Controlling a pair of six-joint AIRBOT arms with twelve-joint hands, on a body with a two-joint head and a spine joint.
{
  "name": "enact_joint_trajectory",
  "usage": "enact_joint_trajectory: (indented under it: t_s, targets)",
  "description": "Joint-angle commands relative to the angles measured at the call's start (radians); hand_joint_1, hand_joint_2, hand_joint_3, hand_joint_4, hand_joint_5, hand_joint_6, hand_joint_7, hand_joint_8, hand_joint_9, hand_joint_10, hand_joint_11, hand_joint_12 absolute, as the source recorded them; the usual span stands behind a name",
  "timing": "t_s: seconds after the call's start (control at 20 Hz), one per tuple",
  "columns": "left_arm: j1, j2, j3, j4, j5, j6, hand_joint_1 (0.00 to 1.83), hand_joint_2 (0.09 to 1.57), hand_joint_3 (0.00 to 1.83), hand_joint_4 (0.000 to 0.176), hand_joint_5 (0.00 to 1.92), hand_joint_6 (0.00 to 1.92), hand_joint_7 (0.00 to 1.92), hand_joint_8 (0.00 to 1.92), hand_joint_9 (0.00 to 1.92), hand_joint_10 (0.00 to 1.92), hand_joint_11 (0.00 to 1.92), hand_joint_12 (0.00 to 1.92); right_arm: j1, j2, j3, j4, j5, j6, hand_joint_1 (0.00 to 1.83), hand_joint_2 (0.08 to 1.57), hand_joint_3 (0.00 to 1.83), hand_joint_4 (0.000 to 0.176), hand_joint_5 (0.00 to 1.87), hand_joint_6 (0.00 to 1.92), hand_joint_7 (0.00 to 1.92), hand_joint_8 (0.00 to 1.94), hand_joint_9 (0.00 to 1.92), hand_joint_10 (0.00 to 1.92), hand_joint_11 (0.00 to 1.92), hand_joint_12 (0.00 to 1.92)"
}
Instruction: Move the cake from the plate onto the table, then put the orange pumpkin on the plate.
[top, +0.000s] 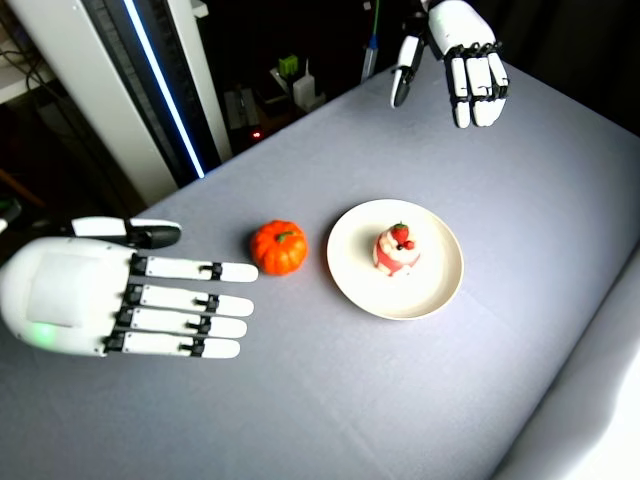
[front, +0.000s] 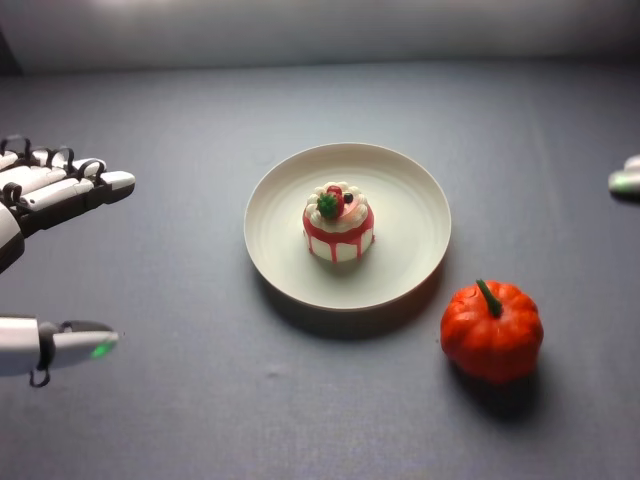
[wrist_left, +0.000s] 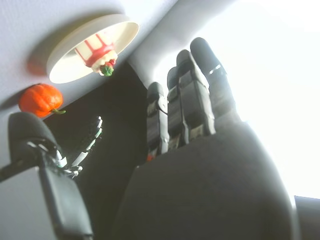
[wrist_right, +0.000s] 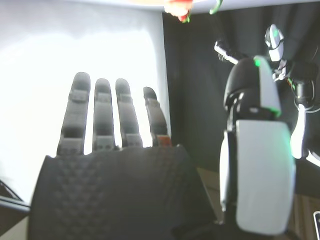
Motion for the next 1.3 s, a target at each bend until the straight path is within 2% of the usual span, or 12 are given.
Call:
enact_joint_trajectory:
  t_s: [0.0, 0.15, 0.3, 0.35, 0.4, 0.45, 0.5, 0.6, 0.75, 0.95, 1.05, 1.25]
  targets:
    - [-0.01, -0.001, 0.009, -0.017, -0.116, -0.005, 0.56, 0.97, 0.0, 0.055, 0.22, 0.01, 0.18, 0.0, 0.21, 0.02, 0.0, 0.47, 0.01, 0.001, 0.004, 0.026, 0.109, 0.008, 0.96, 1.14, 0.0, 0.0, 0.44, 0.0, 0.33, 0.0, 0.34, 0.01, 0.02, 0.93]
    - [-0.029, -0.011, 0.021, -0.012, -0.106, -0.005, 0.6, 0.97, 0.0, 0.05, 0.22, 0.01, 0.19, 0.01, 0.19, 0.0, 0.0, 0.42, 0.018, -0.003, 0.007, 0.017, 0.1, 0.009, 0.96, 1.14, 0.0, 0.0, 0.47, 0.01, 0.36, 0.01, 0.38, 0.02, 0.07, 0.96]
    - [-0.142, -0.073, 0.079, 0.027, -0.023, -0.009, 0.6, 0.97, 0.0, 0.035, 0.27, 0.0, 0.21, 0.0, 0.21, 0.0, 0.0, 0.67, 0.025, -0.006, 0.007, 0.009, 0.097, 0.011, 0.93, 1.15, 0.0, 0.0, 0.46, 0.0, 0.37, 0.01, 0.39, 0.01, 0.06, 0.96]
    - [-0.206, -0.114, 0.117, 0.057, 0.028, -0.023, 0.63, 0.96, 0.0, 0.057, 0.25, 0.0, 0.21, 0.0, 0.22, 0.0, 0.0, 0.66, 0.025, -0.007, 0.008, 0.004, 0.094, 0.017, 0.93, 1.15, 0.0, 0.0, 0.47, 0.0, 0.37, 0.01, 0.39, 0.01, 0.08, 0.97]
    - [-0.282, -0.162, 0.162, 0.106, 0.085, -0.049, 0.6, 0.96, 0.0, 0.131, 0.16, 0.0, 0.16, 0.01, 0.17, 0.01, 0.0, 0.47, 0.024, -0.007, 0.009, 0.0, 0.094, 0.021, 0.94, 1.15, 0.0, 0.0, 0.47, 0.0, 0.37, 0.0, 0.39, 0.01, 0.09, 0.97]
    - [-0.331, -0.189, 0.188, 0.142, 0.127, -0.07, 0.68, 0.91, 0.0, 0.167, 0.12, 0.0, 0.17, 0.0, 0.2, 0.0, 0.0, 0.47, 0.023, -0.007, 0.01, 0.0, 0.094, 0.023, 0.94, 1.14, 0.0, 0.0, 0.48, 0.01, 0.38, 0.01, 0.4, 0.02, 0.1, 0.98]
    - [-0.411, -0.229, 0.227, 0.212, 0.195, -0.094, 0.69, 0.91, 0.0, 0.174, 0.1, 0.0, 0.14, 0.0, 0.17, 0.0, 0.0, 0.41, 0.023, -0.009, 0.012, -0.001, 0.094, 0.023, 0.94, 1.14, 0.0, 0.0, 0.49, 0.01, 0.39, 0.01, 0.41, 0.01, 0.1, 0.97]
    - [-0.524, -0.28, 0.27, 0.302, 0.297, -0.098, 0.82, 0.89, 0.0, 0.176, 0.14, 0.01, 0.12, 0.0, 0.18, 0.0, 0.07, 0.35, 0.026, -0.015, 0.017, -0.004, 0.094, 0.024, 0.92, 1.16, 0.01, 0.0, 0.47, 0.0, 0.38, 0.0, 0.4, 0.01, 0.07, 0.96]
    - [-0.633, -0.362, 0.339, 0.433, 0.421, -0.159, 0.92, 0.85, 0.0, 0.11, 0.26, 0.0, 0.22, 0.0, 0.31, 0.0, 0.03, 0.77, 0.03, -0.026, 0.023, -0.01, 0.094, 0.025, 1.03, 1.19, 0.0, 0.0, 0.42, 0.0, 0.37, 0.0, 0.38, 0.0, 0.07, 0.87]
    - [-0.689, -0.44, 0.396, 0.506, 0.518, -0.181, 0.82, 0.88, 0.0, 0.158, 0.29, 0.0, 0.24, 0.0, 0.35, 0.0, 0.0, 0.9, 0.056, -0.039, 0.033, -0.024, 0.094, 0.029, 1.0, 1.25, 0.0, 0.0, 0.38, 0.0, 0.37, 0.0, 0.32, 0.0, 0.01, 0.91]
    - [-0.706, -0.471, 0.421, 0.539, 0.568, -0.189, 0.71, 0.92, 0.01, 0.174, 0.2, 0.0, 0.22, 0.0, 0.28, 0.0, 0.0, 0.7, 0.063, -0.044, 0.037, -0.027, 0.094, 0.029, 0.99, 1.3, 0.01, 0.0, 0.36, 0.0, 0.32, 0.0, 0.29, 0.0, 0.0, 0.97]
    - [-0.716, -0.546, 0.493, 0.547, 0.662, -0.188, 0.87, 0.91, 0.0, 0.143, 0.37, 0.0, 0.44, 0.0, 0.42, 0.01, 0.0, 1.0, 0.066, -0.053, 0.045, -0.033, 0.094, 0.039, 0.97, 1.32, 0.0, 0.0, 0.4, 0.0, 0.36, 0.01, 0.36, 0.01, 0.05, 1.02]
